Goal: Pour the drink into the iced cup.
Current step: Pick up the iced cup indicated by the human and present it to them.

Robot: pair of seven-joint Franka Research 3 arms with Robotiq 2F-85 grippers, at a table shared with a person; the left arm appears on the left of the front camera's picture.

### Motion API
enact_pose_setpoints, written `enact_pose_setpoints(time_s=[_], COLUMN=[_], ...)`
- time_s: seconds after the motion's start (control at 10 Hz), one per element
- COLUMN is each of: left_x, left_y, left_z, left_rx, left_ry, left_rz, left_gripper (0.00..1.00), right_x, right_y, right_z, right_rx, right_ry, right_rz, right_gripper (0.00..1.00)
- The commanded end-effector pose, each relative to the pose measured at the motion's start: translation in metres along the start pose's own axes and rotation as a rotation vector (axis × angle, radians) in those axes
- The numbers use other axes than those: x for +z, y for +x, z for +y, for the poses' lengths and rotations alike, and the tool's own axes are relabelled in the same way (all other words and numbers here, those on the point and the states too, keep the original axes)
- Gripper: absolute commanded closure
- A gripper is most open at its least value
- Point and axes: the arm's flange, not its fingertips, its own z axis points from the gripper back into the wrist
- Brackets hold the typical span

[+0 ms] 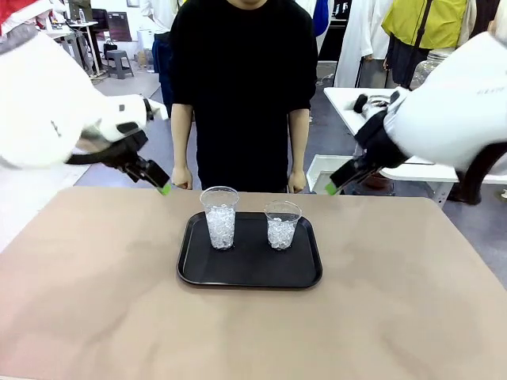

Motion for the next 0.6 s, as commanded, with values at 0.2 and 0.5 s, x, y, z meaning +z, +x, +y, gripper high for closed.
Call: enact_pose_setpoints(time_s=[0.2,0.5], left_x=[0.021,0.007], left_y=[0.004,0.0], left_z=[0.055,0.077], left_rx=[0.12,0.192], left_ry=[-0.275,-0.449], left_rz=[-0.05,-0.061], left_gripper=[0.0,0.0], right_x=[0.032,0.023], right_y=[0.012,0.002], right_z=[-0.052,-0.077], right_rx=[-0.236,-0.357], right_ry=[0.261,0.386], right_rz=[-0.051,-0.068], right_gripper=[0.0,0.0])
